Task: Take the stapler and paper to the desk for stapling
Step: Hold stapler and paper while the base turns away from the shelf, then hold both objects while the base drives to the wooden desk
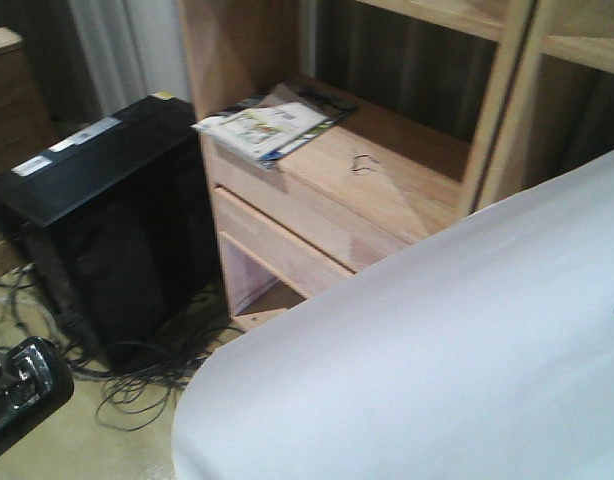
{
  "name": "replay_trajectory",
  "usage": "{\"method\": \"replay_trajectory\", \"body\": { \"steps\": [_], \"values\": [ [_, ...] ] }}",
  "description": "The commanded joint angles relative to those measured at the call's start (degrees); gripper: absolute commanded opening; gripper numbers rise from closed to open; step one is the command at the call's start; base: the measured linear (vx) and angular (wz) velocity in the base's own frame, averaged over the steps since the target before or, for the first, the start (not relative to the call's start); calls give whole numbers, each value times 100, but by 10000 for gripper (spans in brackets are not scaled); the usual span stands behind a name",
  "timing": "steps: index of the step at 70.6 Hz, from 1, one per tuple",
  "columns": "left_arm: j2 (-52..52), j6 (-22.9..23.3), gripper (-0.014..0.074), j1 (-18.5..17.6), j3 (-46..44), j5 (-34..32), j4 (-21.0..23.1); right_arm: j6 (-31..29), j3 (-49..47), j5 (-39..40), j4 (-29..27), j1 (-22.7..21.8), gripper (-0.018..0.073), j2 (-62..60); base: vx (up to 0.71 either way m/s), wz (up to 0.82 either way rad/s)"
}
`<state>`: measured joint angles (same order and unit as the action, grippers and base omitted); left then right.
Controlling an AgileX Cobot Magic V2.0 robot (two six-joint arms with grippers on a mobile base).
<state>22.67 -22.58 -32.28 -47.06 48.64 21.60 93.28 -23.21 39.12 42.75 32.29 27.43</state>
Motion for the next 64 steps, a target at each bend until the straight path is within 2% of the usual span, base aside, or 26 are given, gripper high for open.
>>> {"method": "replay_trajectory", "body": {
  "steps": [1,64],
  "values": [
    [47,1,-6,-15,-158,-620,197,-38,-160,252,-126,-33,-6,28,-11,49],
    [47,1,-6,-15,-158,-620,197,-38,-160,252,-126,-33,-6,28,-4,55]
  ]
}}
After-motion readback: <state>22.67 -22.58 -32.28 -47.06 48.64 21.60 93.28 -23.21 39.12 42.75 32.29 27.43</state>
